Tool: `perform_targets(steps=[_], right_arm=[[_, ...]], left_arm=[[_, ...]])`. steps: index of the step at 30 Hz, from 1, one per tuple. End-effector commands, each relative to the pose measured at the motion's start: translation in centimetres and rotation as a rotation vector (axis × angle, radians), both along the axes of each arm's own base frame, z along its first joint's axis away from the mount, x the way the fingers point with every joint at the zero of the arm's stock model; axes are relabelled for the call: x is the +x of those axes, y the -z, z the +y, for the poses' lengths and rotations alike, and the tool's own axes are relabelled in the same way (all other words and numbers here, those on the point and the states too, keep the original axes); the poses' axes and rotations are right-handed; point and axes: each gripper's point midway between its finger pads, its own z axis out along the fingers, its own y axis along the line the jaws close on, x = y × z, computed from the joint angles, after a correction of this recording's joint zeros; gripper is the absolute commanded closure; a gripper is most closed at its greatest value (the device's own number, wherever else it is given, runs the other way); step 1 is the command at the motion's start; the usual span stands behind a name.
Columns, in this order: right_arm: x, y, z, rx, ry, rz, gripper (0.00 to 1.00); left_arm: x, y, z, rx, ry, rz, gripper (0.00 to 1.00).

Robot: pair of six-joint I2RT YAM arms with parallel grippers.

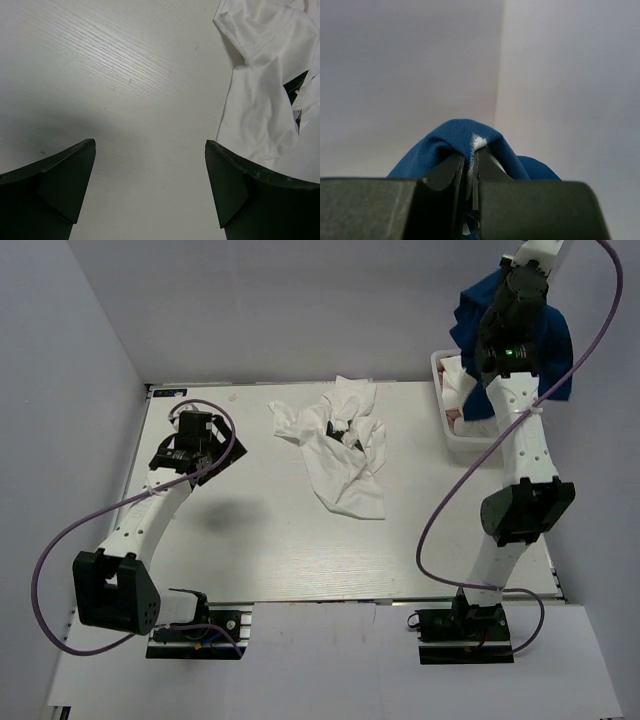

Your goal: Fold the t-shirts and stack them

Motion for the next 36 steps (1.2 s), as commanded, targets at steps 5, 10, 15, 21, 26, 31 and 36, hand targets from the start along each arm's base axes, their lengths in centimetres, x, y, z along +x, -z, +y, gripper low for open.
perform_targets(steps=[5, 10, 15, 21, 26, 31, 36], right_arm=[[7.0, 18.8, -5.2, 0.03, -0.058, 0.407, 1.0], [6.0, 33.6, -9.8, 0.301, 0.007, 0.617, 1.0], [3.9, 42.2, -11.0, 0.49, 0.034, 0.769, 1.0], [2.6, 40.0, -10.6, 0.516, 0.029, 0.727, 0.39], [2.0, 29.9, -9.1, 0.421, -0.081, 0.601, 0.1], [0.7, 25.0, -4.0, 0.311, -0.27, 0.57, 0.1], [0.6, 23.9, 4.5, 0.204, -0.503, 0.59, 0.1]], left_arm=[[3.0, 0.1, -1.3, 0.029, 0.098, 0.007, 0.0], [3.6, 2.1, -3.0, 0.006, 0.183, 0.074, 0.0], [4.8, 3.6, -4.0, -0.018, 0.224, 0.114, 0.0], [6.7, 4.2, -6.2, -0.07, 0.287, 0.109, 0.0], [10.0, 4.6, -8.6, -0.071, 0.325, 0.079, 0.0], [13.1, 6.7, -11.1, -0.067, 0.357, 0.108, 0.0], [16.3, 9.0, -11.2, -0.036, 0.318, 0.143, 0.0]])
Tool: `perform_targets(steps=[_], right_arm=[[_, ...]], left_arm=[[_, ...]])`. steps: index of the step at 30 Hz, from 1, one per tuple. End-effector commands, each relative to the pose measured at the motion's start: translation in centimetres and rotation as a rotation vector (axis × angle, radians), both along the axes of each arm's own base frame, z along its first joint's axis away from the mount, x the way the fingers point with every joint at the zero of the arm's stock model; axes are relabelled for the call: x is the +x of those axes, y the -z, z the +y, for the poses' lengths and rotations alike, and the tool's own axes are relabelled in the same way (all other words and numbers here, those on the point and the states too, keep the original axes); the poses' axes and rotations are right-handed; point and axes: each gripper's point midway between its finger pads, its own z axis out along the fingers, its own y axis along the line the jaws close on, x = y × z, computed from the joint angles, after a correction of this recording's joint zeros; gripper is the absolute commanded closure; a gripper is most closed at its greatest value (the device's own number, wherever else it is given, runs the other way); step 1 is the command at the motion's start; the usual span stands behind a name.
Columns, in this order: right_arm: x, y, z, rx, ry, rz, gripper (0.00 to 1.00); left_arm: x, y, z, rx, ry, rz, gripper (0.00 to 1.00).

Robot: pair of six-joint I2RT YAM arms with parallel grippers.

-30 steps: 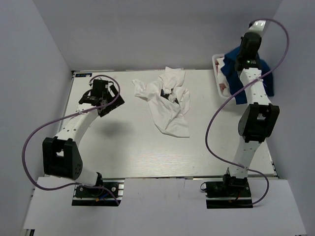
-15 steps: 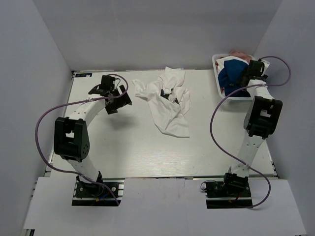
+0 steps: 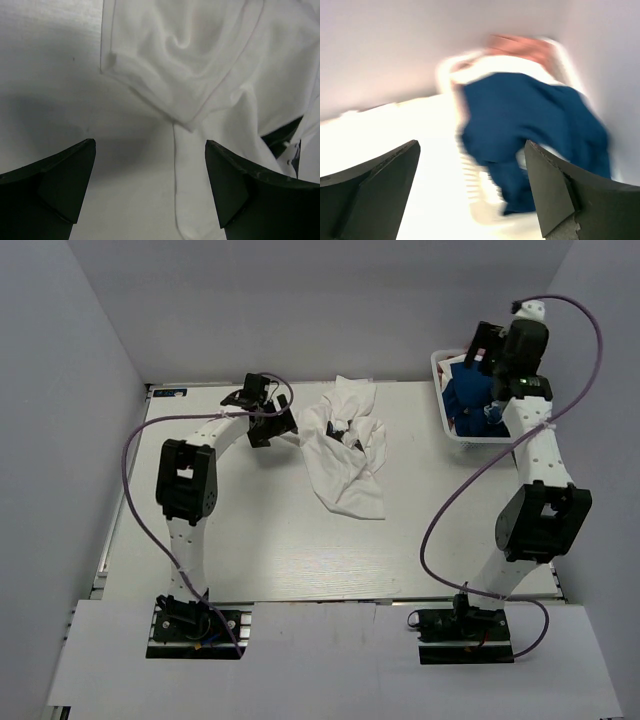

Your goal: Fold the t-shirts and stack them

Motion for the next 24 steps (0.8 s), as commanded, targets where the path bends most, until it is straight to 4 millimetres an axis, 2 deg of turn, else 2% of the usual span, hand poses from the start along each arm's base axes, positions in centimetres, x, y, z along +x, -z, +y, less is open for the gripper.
perform_targets(steps=[1, 2, 3, 4, 5, 6, 8, 9, 10, 11, 12, 13, 14, 15, 16, 17, 18, 19, 20, 21, 22, 23, 24], right_arm=[[0.4, 1.8, 8.0, -0.04, -0.254, 0.034, 0.1], [1.1, 3.1, 9.9, -0.046, -0.303, 0.055, 0.1], [1.1, 2.7, 9.9, -0.047, -0.304, 0.046, 0.1], [1.5, 3.0, 12.9, -0.036, -0.386, 0.048, 0.1], [2.1, 4.3, 13.8, -0.038, -0.402, 0.071, 0.1], [2.4, 4.1, 15.4, -0.035, -0.43, 0.069, 0.1], [3.7, 5.1, 16.9, -0.025, -0.453, 0.077, 0.1], [5.0, 7.5, 18.1, -0.012, -0.465, 0.112, 0.1], [5.6, 6.9, 19.0, 0.001, -0.479, 0.095, 0.1], [6.1, 7.2, 19.6, 0.007, -0.485, 0.096, 0.1], [7.3, 9.9, 20.5, 0.019, -0.487, 0.134, 0.1], [8.5, 9.6, 21.5, 0.019, -0.503, 0.108, 0.1], [8.2, 9.7, 22.1, 0.02, -0.515, 0.114, 0.1], [9.4, 11.7, 22.5, 0.007, -0.519, 0.134, 0.1], [10.0, 11.6, 22.9, 0.005, -0.518, 0.119, 0.1], [10.7, 12.5, 23.3, -0.003, -0.511, 0.112, 0.1], [10.9, 13.7, 23.4, 0.004, -0.504, 0.121, 0.1], [11.2, 14.9, 23.8, 0.02, -0.502, 0.132, 0.1], [11.7, 15.7, 24.6, 0.035, -0.504, 0.12, 0.1], [11.9, 16.2, 24.7, 0.041, -0.5, 0.122, 0.1], [12.1, 18.7, 25.1, 0.053, -0.495, 0.156, 0.1], [12.5, 18.2, 25.7, 0.064, -0.49, 0.132, 0.1], [12.7, 18.7, 25.8, 0.068, -0.49, 0.132, 0.1]], left_arm=[[2.8, -1.5, 0.0, 0.006, -0.034, -0.041, 0.0], [3.6, 0.3, 0.2, 0.028, -0.059, -0.014, 0.0], [4.2, -0.6, 0.2, 0.029, -0.066, -0.039, 0.0], [4.5, -0.1, 0.4, 0.043, -0.074, -0.032, 0.0], [4.9, 0.2, 0.5, 0.051, -0.08, -0.034, 0.0], [5.3, 1.0, 0.1, 0.039, -0.082, -0.024, 0.0], [5.1, 2.2, 0.0, 0.039, -0.076, 0.0, 0.0], [5.2, 2.4, -0.1, 0.034, -0.084, 0.002, 0.02], [5.1, 3.4, 0.0, 0.039, -0.084, 0.019, 0.03], [5.4, 3.3, -0.1, 0.036, -0.084, 0.01, 0.07], [5.3, 4.0, -0.1, 0.035, -0.091, 0.023, 0.1], [5.4, 4.4, -0.3, 0.027, -0.085, 0.026, 0.18], [5.3, 4.4, -0.5, 0.016, -0.077, 0.029, 0.18], [5.5, 4.2, -0.8, 0.002, -0.07, 0.017, 0.35], [5.6, 4.0, -1.1, -0.008, -0.048, 0.008, 0.44], [5.7, 4.1, -1.8, -0.038, -0.027, 0.0, 0.55], [5.6, 4.3, -2.0, -0.049, -0.009, -0.004, 0.8], [5.6, 4.4, -2.3, -0.06, 0.01, -0.01, 0.94], [5.5, 4.5, -2.5, -0.071, 0.018, -0.012, 1.0], [5.2, 5.0, -2.4, -0.068, 0.017, 0.0, 1.0], [5.5, 3.9, -2.3, -0.059, 0.018, -0.026, 1.0], [4.9, 4.5, -1.6, -0.03, -0.001, -0.012, 1.0], [4.5, 4.3, -1.2, -0.013, 0.0, -0.013, 1.0]])
